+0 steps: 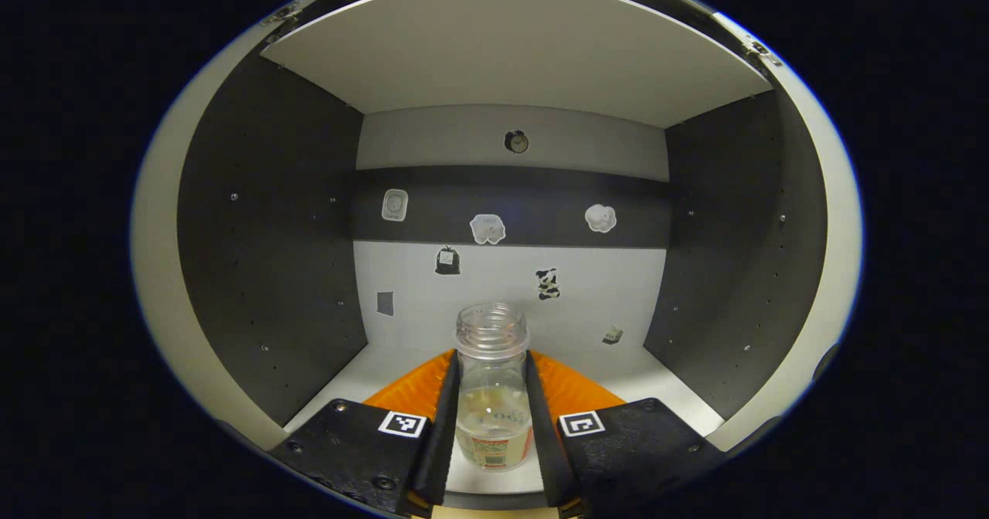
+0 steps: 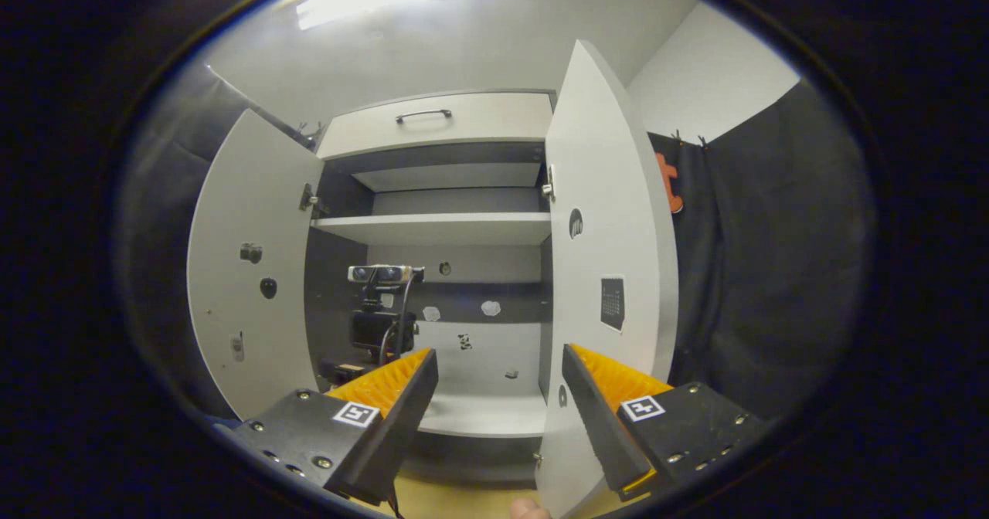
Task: Grasp the bottle in the cabinet with the left hand and place it on the coaster, then close the right door with the right hand and the left door with the left hand.
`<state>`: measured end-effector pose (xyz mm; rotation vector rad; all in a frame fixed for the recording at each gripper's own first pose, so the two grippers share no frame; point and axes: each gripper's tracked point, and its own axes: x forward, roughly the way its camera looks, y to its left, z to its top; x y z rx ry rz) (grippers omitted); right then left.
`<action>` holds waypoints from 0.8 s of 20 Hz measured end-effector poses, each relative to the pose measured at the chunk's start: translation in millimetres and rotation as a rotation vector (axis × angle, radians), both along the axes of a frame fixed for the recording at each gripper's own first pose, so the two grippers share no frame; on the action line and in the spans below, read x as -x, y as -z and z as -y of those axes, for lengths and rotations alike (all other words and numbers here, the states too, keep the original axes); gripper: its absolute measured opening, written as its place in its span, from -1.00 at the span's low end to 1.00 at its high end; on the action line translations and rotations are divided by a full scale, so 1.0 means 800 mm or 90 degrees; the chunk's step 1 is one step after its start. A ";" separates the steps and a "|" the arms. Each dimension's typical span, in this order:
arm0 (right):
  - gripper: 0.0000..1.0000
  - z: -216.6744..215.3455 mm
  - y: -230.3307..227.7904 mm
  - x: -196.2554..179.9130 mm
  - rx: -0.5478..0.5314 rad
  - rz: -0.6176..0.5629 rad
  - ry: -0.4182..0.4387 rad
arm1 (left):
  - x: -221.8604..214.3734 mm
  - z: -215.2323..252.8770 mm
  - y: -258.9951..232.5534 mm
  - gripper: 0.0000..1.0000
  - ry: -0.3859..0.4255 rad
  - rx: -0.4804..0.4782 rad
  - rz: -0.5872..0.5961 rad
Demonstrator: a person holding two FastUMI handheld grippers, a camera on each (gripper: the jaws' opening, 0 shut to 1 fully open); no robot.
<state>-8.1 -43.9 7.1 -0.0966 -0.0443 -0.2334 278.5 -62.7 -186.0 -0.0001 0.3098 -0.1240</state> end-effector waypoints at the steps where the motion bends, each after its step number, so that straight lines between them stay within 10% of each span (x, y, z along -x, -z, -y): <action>1: 0.95 -0.002 -0.001 0.001 -0.001 0.001 -0.005 | 0.004 -0.001 -0.003 -0.05 0.002 0.007 0.004; 16: 0.96 -0.026 0.004 0.028 0.023 -0.006 -0.098 | 0.194 -0.042 -0.037 -0.10 0.036 0.105 0.008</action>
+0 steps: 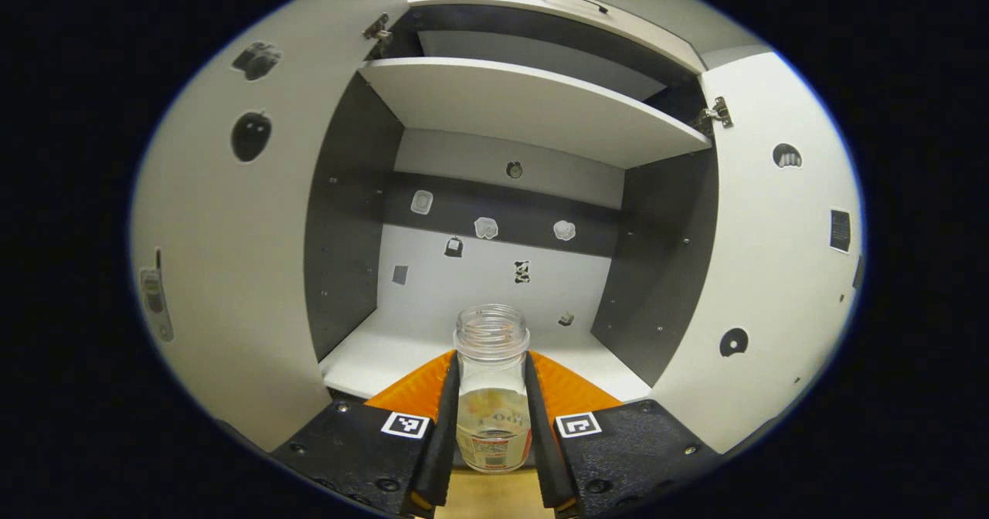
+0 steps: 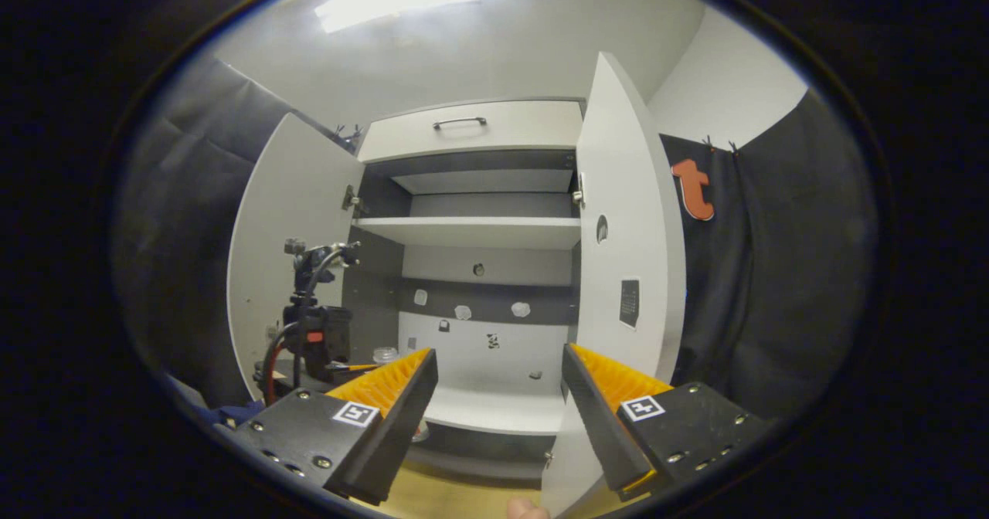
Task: Grasp the bottle in the cabinet with the left hand and place it on the coaster, then close the right door with the right hand and the left door with the left hand.
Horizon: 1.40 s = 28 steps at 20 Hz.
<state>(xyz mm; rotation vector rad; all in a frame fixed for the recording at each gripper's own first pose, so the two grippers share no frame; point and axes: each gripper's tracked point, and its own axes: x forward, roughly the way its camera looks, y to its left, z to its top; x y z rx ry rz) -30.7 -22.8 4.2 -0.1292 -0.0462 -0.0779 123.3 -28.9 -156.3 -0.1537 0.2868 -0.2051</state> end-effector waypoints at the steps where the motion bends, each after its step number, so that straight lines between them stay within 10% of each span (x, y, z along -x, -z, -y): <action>1: 0.96 -0.002 -0.001 0.002 -0.001 0.002 -0.005 | 0.013 -0.002 0.005 -0.14 0.007 0.005 -0.007; 16: 0.96 0.011 -0.016 0.032 0.015 0.015 -0.013 | 0.195 0.013 0.175 -0.09 0.134 0.031 -0.140; 28: 0.96 0.031 -0.003 0.040 0.029 -0.002 0.006 | 0.263 0.005 0.315 -0.07 0.115 0.026 -0.286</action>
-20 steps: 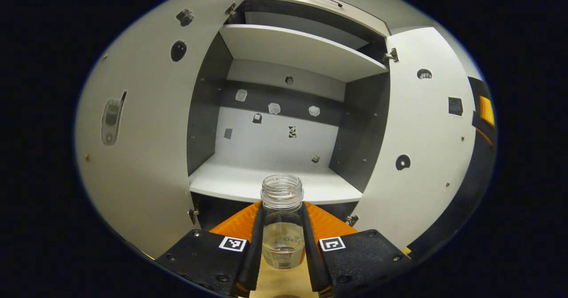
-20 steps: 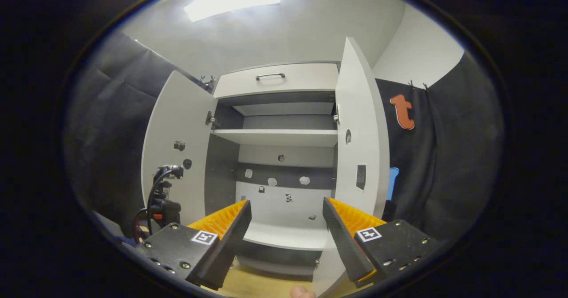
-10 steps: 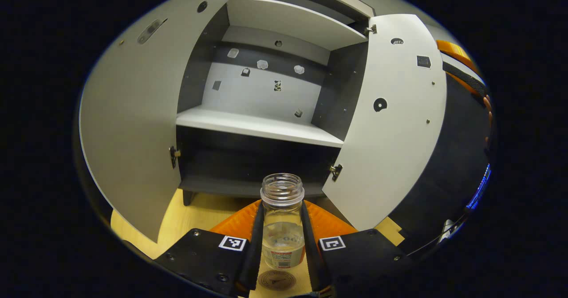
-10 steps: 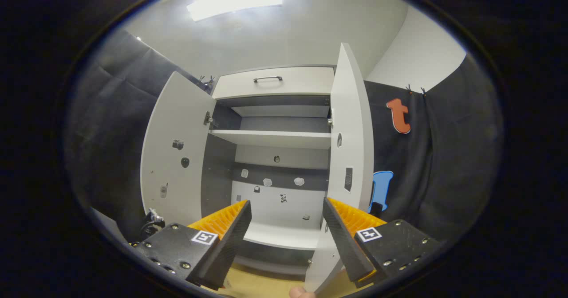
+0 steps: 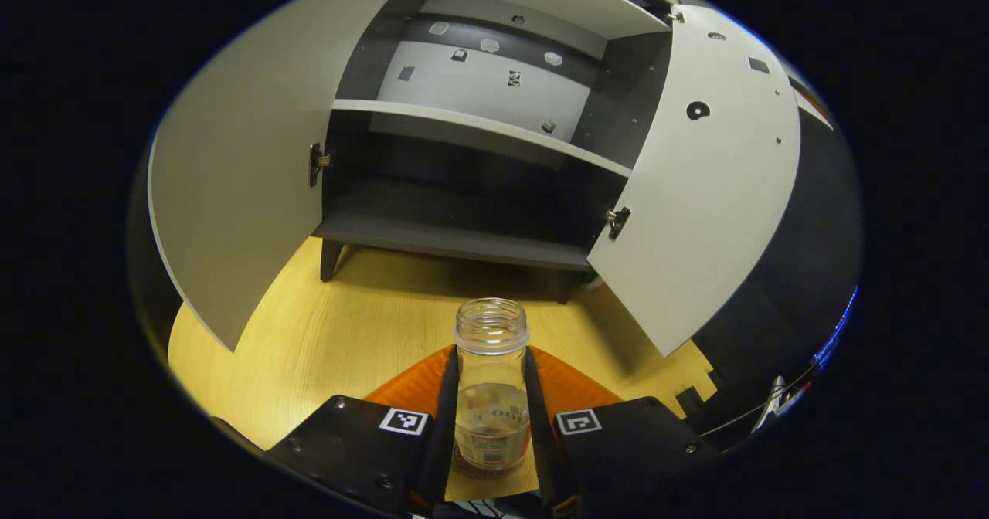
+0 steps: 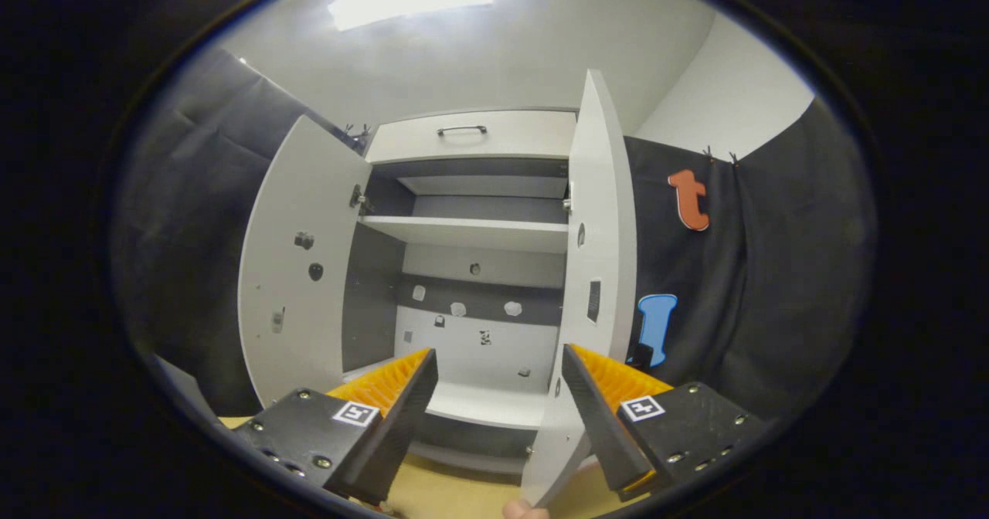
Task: Grasp the bottle in the cabinet with the left hand and place it on the coaster, then close the right door with the right hand and the left door with the left hand.
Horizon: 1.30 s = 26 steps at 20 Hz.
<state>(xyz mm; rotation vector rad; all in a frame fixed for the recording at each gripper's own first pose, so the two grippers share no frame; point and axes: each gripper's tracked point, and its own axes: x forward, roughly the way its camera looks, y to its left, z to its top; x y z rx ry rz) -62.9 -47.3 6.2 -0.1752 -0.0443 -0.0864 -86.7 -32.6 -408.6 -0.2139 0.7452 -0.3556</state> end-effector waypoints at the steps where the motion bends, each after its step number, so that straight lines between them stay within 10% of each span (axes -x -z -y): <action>1: 0.96 0.002 0.001 0.002 0.000 -0.002 0.002 | 0.001 0.003 0.005 -0.07 0.000 0.002 -0.002; 26: 0.96 0.025 0.032 -0.009 -0.032 -0.029 0.014 | 0.052 0.007 0.033 0.02 0.020 -0.038 0.002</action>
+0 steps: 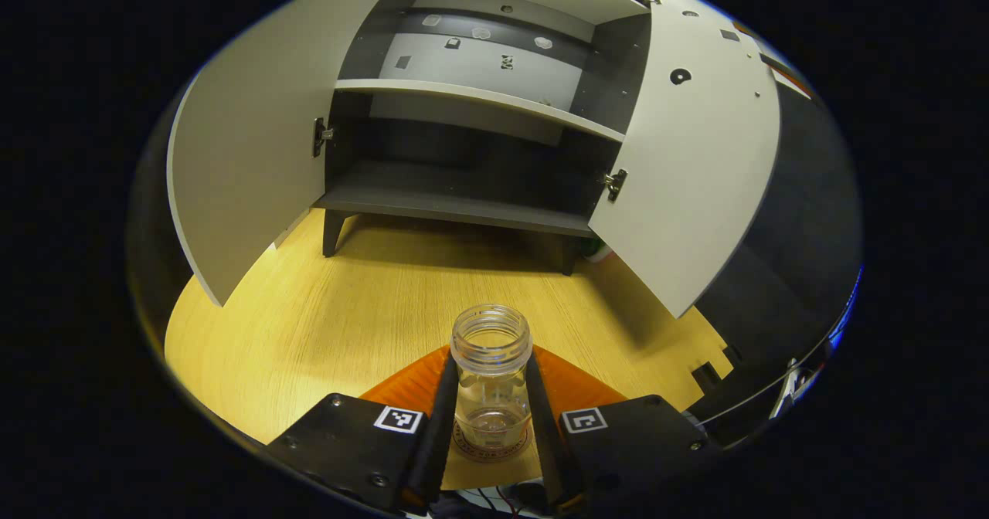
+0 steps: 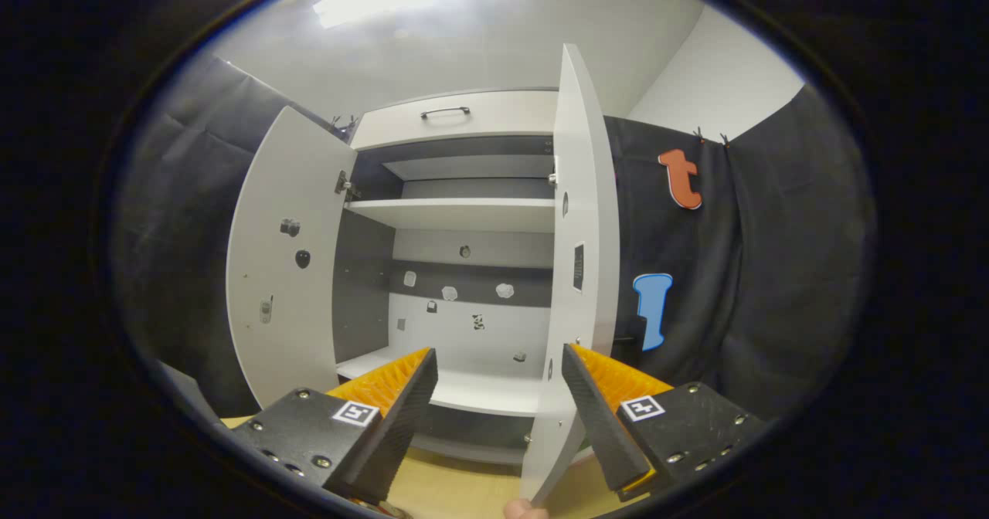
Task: Grasp the bottle in the cabinet with the left hand and place it on the coaster, then close the right door with the right hand and the left door with the left hand.
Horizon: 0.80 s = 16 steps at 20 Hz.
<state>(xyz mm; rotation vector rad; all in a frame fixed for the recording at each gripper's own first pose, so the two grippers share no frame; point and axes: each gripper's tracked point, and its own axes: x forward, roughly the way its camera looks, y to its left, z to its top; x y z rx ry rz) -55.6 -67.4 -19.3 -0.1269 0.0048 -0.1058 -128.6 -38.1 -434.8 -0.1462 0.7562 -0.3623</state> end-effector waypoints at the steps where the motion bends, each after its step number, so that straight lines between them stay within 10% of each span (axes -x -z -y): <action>1: 0.96 0.001 0.001 -0.001 -0.005 -0.001 0.000 | 0.004 0.001 0.000 0.02 0.008 -0.006 -0.003; 16: 0.87 0.000 0.014 0.003 -0.017 -0.023 -0.007 | 0.033 0.012 -0.006 0.12 0.048 -0.047 -0.023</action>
